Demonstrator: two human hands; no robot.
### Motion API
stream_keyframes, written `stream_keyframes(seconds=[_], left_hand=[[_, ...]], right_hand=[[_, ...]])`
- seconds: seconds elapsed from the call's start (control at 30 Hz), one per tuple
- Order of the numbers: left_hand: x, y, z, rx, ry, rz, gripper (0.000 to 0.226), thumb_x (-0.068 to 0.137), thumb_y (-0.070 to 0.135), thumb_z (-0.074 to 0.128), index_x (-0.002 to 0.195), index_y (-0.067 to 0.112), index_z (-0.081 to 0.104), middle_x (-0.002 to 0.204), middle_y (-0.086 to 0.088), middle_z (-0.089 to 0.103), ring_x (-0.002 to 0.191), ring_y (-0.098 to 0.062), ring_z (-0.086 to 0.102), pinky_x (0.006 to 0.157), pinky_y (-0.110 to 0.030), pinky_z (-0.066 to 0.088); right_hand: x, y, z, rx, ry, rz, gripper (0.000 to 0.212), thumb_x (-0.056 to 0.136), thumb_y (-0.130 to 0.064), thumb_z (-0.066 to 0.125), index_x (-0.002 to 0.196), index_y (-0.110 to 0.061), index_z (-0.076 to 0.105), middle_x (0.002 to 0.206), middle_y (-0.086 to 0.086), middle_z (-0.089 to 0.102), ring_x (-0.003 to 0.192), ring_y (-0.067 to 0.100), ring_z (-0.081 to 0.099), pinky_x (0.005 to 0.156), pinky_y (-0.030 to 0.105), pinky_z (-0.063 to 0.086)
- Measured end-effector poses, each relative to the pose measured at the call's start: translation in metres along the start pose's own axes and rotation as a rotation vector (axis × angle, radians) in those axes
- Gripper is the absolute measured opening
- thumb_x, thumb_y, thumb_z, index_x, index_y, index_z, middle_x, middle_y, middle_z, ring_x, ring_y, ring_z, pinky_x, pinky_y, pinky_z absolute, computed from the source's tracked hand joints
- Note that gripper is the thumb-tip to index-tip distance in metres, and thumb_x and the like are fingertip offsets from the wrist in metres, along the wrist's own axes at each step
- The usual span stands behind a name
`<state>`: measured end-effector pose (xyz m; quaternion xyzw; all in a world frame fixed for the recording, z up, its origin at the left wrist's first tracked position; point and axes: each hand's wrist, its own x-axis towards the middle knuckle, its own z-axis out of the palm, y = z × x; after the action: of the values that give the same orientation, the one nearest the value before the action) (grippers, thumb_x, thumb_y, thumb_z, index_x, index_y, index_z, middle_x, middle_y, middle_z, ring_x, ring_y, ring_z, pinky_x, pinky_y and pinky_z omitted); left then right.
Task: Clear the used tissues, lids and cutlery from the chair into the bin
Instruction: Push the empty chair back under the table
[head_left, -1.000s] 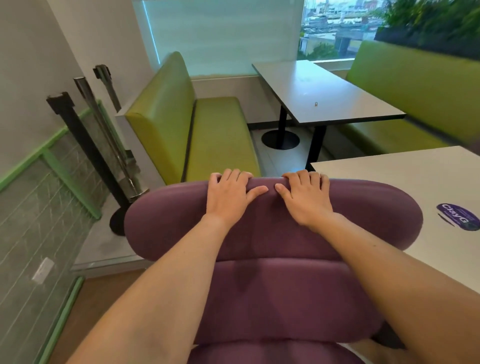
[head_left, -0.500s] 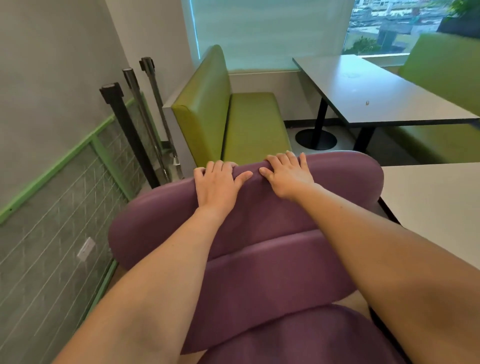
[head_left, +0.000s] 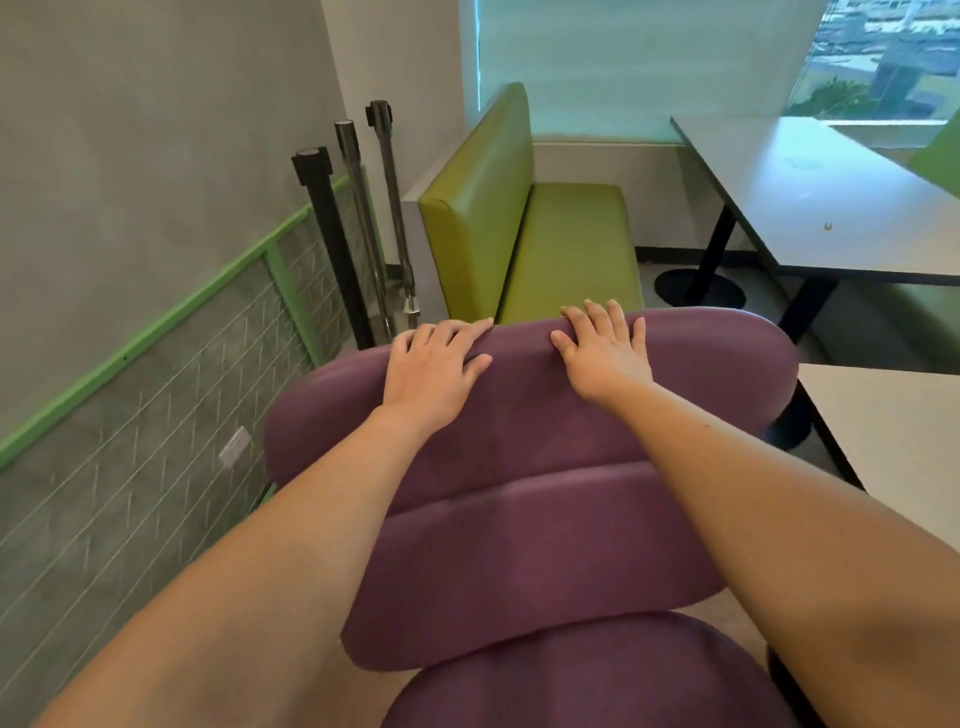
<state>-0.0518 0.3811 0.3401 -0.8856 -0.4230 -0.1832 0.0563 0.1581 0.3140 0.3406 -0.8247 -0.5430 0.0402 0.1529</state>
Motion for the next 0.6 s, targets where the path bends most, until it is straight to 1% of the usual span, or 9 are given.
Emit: stream_keyframes(seconds=[0.13, 0.23, 0.3, 0.37, 0.4, 0.47, 0.5, 0.53, 0.6], left_hand=[[-0.011, -0.030, -0.013, 0.010, -0.098, -0.055, 0.049, 0.100, 0.056, 0.028, 0.147, 0.045, 0.026, 0.142, 0.008, 0.045, 0.129, -0.019, 0.040, 0.104, -0.039, 0.026], [-0.014, -0.042, -0.019, 0.011, -0.131, -0.117, 0.054, 0.097, 0.062, 0.023, 0.145, 0.040, 0.032, 0.139, 0.005, 0.049, 0.126, -0.021, 0.043, 0.100, -0.040, 0.029], [-0.010, -0.048, -0.024, -0.014, -0.161, -0.128, 0.057, 0.095, 0.066, 0.023, 0.143, 0.038, 0.038, 0.137, 0.004, 0.052, 0.125, -0.022, 0.046, 0.098, -0.042, 0.034], [-0.007, -0.056, -0.029, -0.077, -0.208, -0.130, 0.061, 0.091, 0.071, 0.025, 0.137, 0.037, 0.045, 0.133, 0.004, 0.056, 0.121, -0.022, 0.051, 0.092, -0.042, 0.039], [-0.006, -0.059, -0.032, -0.119, -0.235, -0.145, 0.062, 0.088, 0.075, 0.027, 0.133, 0.038, 0.048, 0.129, 0.007, 0.059, 0.117, -0.021, 0.054, 0.087, -0.040, 0.042], [-0.002, -0.066, -0.037, -0.167, -0.286, -0.172, 0.065, 0.082, 0.081, 0.030, 0.126, 0.040, 0.053, 0.121, 0.010, 0.063, 0.109, -0.019, 0.059, 0.076, -0.034, 0.041], [0.001, -0.069, -0.039, -0.177, -0.322, -0.176, 0.067, 0.080, 0.083, 0.032, 0.125, 0.039, 0.055, 0.119, 0.010, 0.064, 0.107, -0.019, 0.059, 0.074, -0.033, 0.040], [0.006, -0.070, -0.041, -0.189, -0.363, -0.173, 0.070, 0.078, 0.085, 0.034, 0.125, 0.038, 0.055, 0.118, 0.009, 0.064, 0.107, -0.019, 0.059, 0.075, -0.033, 0.041], [0.015, -0.079, -0.042, -0.265, -0.459, -0.138, 0.075, 0.075, 0.086, 0.039, 0.125, 0.035, 0.057, 0.120, 0.008, 0.063, 0.107, -0.019, 0.059, 0.081, -0.035, 0.045]], right_hand=[[-0.004, -0.009, -0.001, 0.051, -0.009, 0.037, 0.053, 0.104, -0.046, 0.021, 0.153, -0.028, 0.022, 0.164, -0.001, 0.008, 0.151, 0.022, -0.010, 0.119, 0.050, -0.009], [-0.014, -0.023, 0.007, 0.114, 0.030, 0.087, 0.056, 0.104, -0.044, 0.025, 0.156, -0.025, 0.015, 0.165, 0.000, 0.001, 0.150, 0.024, -0.013, 0.121, 0.050, -0.002], [-0.024, -0.037, 0.013, 0.184, 0.039, 0.122, 0.064, 0.102, -0.051, 0.026, 0.157, -0.023, 0.007, 0.164, 0.000, -0.008, 0.149, 0.024, -0.018, 0.122, 0.047, 0.001], [-0.031, -0.055, 0.022, 0.246, 0.041, 0.160, 0.073, 0.099, -0.058, 0.028, 0.157, -0.022, 0.000, 0.163, 0.000, -0.016, 0.148, 0.024, -0.023, 0.122, 0.044, 0.002], [-0.033, -0.062, 0.026, 0.270, 0.045, 0.176, 0.076, 0.098, -0.061, 0.028, 0.157, -0.022, -0.002, 0.162, 0.000, -0.019, 0.147, 0.024, -0.025, 0.123, 0.044, 0.003], [-0.032, -0.073, 0.032, 0.286, 0.061, 0.209, 0.079, 0.097, -0.062, 0.029, 0.156, -0.022, -0.006, 0.161, 0.000, -0.023, 0.146, 0.023, -0.027, 0.123, 0.045, 0.006], [-0.031, -0.075, 0.033, 0.286, 0.065, 0.225, 0.080, 0.097, -0.062, 0.029, 0.156, -0.022, -0.006, 0.161, 0.000, -0.024, 0.146, 0.023, -0.027, 0.123, 0.045, 0.007], [-0.030, -0.076, 0.034, 0.287, 0.069, 0.235, 0.080, 0.097, -0.062, 0.030, 0.156, -0.022, -0.007, 0.161, 0.000, -0.024, 0.146, 0.022, -0.027, 0.122, 0.045, 0.008], [-0.030, -0.081, 0.037, 0.302, 0.085, 0.260, 0.078, 0.098, -0.059, 0.029, 0.156, -0.022, -0.007, 0.161, 0.000, -0.024, 0.147, 0.021, -0.027, 0.122, 0.045, 0.008]])
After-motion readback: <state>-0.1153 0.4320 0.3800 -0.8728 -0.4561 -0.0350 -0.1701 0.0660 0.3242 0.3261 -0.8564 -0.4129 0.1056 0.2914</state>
